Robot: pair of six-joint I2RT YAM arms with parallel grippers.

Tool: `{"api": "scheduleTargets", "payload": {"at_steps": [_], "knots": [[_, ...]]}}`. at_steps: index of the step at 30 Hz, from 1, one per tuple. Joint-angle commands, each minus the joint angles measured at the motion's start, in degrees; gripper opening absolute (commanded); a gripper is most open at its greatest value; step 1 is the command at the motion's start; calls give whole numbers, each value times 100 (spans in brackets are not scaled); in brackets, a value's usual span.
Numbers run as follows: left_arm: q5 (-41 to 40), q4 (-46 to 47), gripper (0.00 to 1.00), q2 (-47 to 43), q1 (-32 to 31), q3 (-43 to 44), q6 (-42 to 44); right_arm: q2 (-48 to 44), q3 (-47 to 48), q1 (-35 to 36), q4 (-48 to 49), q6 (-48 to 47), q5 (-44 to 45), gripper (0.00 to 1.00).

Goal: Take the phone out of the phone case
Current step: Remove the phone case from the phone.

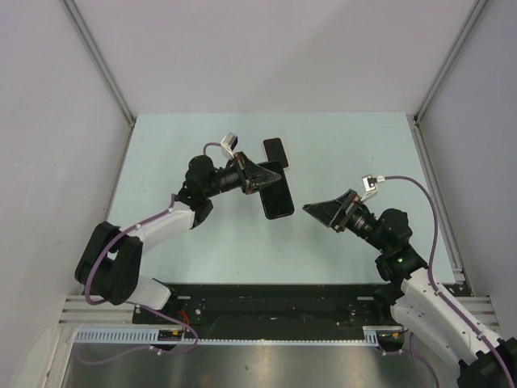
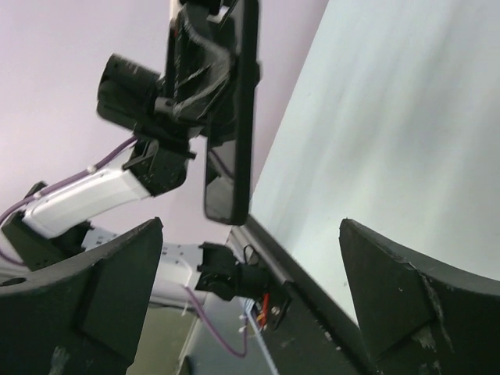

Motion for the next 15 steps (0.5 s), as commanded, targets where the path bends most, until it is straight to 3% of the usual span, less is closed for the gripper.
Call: {"api": "scheduleTargets", "payload": {"at_steps": [1,11,15], "knots": [[-22,250,0,-454,34,251,-40,-54,184,-400,-278,-381,-531,97],[-13,224,0,-673,43,243,-137,1106,184,-155,1982,314,-1138,79],[4,171,0,-700,78,234,-119,1326,184,56,2537,525,-1094,65]]}}
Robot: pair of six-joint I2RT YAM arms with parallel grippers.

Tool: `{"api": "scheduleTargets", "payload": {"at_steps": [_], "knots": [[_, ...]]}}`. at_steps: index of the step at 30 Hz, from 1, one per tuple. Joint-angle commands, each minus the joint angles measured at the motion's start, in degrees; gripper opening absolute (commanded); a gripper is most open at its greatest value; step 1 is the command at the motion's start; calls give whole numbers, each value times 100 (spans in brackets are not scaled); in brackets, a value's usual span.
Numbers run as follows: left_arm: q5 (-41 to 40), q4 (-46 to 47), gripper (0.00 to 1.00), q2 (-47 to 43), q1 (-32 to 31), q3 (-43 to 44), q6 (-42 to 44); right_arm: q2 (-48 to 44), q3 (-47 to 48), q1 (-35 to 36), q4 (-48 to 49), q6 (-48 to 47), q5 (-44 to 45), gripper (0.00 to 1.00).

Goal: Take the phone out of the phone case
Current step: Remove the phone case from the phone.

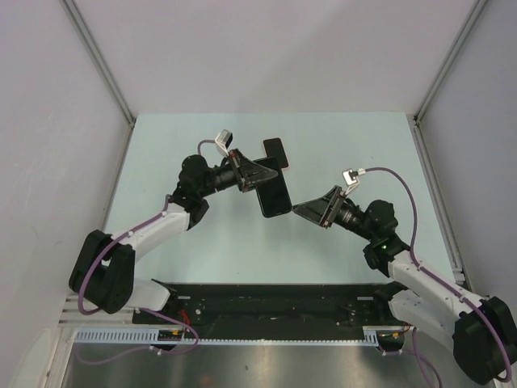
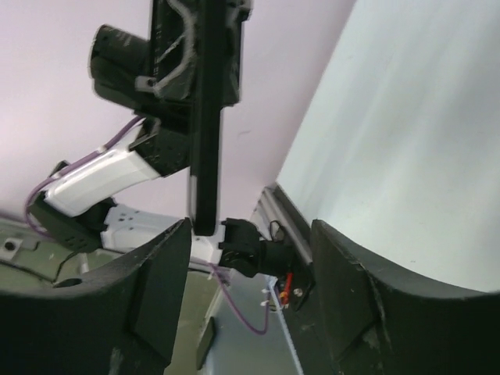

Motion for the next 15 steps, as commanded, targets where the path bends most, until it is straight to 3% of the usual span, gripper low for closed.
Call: {"api": "scheduleTargets", "payload": {"at_steps": [1,11,15], "knots": [[-35,235,0,-291,45,236,-60,142,166,266,1282,326,-180,63],[-9,296,0,-318,81,210,-130,71,123,460,1362,431,171,50],[18,357,0,-370,81,174,-157,544,-123,451,2632,1046,382,41]]}}
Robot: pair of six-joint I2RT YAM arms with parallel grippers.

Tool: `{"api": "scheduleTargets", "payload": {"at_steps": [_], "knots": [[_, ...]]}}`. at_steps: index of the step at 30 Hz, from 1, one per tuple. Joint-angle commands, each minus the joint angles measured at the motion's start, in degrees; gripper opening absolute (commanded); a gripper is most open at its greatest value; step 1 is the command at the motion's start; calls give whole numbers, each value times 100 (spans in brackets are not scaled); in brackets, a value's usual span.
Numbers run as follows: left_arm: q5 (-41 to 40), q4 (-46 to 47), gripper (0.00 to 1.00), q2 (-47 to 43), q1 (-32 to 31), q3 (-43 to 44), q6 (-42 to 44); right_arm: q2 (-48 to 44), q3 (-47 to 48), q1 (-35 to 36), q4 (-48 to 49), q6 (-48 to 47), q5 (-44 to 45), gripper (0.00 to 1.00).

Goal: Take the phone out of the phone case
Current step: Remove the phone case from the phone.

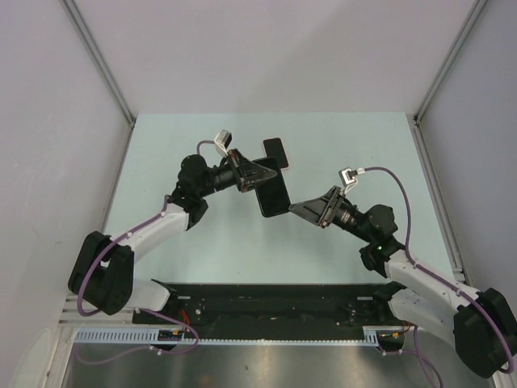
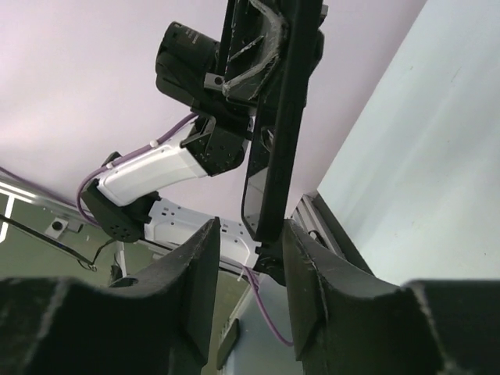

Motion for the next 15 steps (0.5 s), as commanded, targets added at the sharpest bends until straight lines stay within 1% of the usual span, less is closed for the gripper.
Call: {"api": "scheduleTargets", "payload": {"at_steps": [1,2,3,5,6,10,11,12,14,15], "knots": [[37,515,0,-340,30,140,-106,528,-126,34,1703,726,282,39],[55,532,0,-366,30,122,-133,669,-126,51,1940,823,238,36],[46,559,0,-392,30,104,-141,810,-126,68,2421,1024,220,33],[46,585,0,-427,30,60,-159,1170,-135,112,2785,1166,220,25],[46,594,0,-436,30,51,-159,1267,-126,147,3012,1253,238,24],[55,629,0,-489,39,8,-185,1435,-135,288,3155,1228,369,16],[55,638,0,-507,48,-1,-212,1418,-170,315,3190,1237,465,5],[64,664,1,-507,48,-1,-221,1426,-196,323,3356,1254,536,0],[55,778,0,-489,57,-10,-325,1557,-345,350,3873,1491,737,0],[37,874,0,-463,57,-10,-413,1654,-354,350,4459,1639,808,0]]}}
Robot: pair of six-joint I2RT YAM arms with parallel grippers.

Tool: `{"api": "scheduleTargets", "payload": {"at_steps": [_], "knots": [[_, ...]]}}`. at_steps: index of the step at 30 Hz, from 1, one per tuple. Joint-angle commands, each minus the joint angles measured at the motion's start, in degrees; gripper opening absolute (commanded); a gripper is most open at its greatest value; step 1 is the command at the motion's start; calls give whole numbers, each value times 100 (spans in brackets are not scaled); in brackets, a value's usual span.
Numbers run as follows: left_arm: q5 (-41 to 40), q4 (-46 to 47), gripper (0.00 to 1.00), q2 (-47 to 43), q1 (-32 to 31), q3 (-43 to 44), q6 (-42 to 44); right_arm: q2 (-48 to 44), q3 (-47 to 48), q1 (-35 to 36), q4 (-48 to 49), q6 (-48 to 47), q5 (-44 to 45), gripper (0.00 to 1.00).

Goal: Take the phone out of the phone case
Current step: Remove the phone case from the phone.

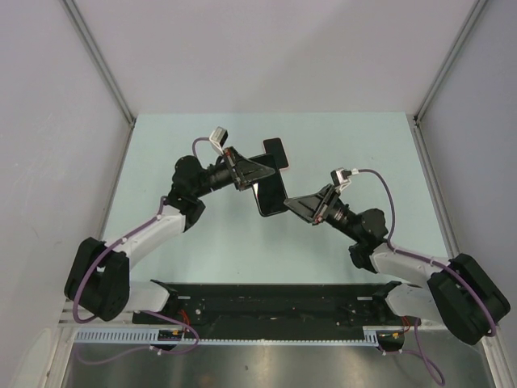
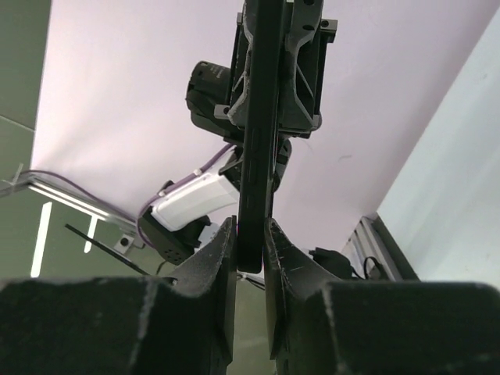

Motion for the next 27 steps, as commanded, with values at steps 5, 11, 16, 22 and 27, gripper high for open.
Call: {"api": "scheduleTargets", "payload": {"at_steps": [5,11,16,22,27], "knots": [[13,2568,0,337,-2,79,-1684,528,145,390,2213,667,638,0],[-145,3757,0,505,-11,343,-2600,810,690,707,2231,817,971,0],[-303,3915,0,145,-20,379,-2767,871,822,734,2231,1089,1270,0],[-417,3942,0,-189,-37,492,-2811,1064,954,795,2231,1169,1385,0],[-435,3819,0,-356,-46,554,-2794,1275,1024,883,2231,1125,1403,0]]}}
